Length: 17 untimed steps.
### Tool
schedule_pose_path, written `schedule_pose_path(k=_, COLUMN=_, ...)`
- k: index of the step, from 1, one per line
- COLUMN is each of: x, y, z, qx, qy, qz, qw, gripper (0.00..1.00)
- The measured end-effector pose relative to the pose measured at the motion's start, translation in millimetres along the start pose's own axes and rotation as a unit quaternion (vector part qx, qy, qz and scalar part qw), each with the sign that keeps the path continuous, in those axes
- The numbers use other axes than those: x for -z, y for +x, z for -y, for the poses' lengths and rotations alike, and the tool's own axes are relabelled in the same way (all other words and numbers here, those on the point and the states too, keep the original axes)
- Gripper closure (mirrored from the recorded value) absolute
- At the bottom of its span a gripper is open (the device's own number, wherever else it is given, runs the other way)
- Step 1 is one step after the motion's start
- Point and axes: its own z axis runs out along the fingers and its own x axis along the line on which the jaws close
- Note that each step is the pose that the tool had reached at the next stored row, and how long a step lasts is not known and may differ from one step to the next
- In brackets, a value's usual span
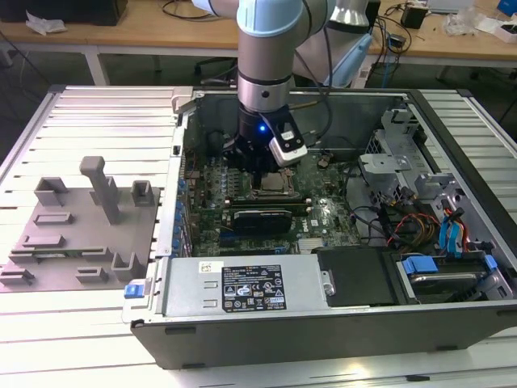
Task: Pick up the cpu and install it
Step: 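Close the cpu cover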
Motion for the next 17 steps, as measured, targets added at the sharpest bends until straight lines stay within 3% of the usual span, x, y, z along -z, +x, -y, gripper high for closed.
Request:
schedule_pose_path(k=3, x=4.6, y=0.0, z=0.2, qx=0.0, qy=0.0, qz=0.0003, qw=1.0, gripper=0.89)
schedule_pose_path(k=8, x=5.2, y=0.6, z=0.2, qx=0.0, qy=-0.0002, qz=0.0025, qw=1.0, gripper=0.89)
schedule_pose_path(k=10, x=4.2, y=1.0, z=0.3, qx=0.0, qy=-0.0022, qz=0.0051, qw=1.0, gripper=0.89)
schedule_pose_path(k=12, x=0.2, y=2.7, z=0.2, qx=0.006, qy=-0.0086, qz=0.0073, qw=0.9999, gripper=0.89)
schedule_pose_path(k=17, x=-6.9, y=3.5, z=0.0, qx=0.016, qy=-0.0096, qz=0.0074, qw=0.9998, gripper=0.89)
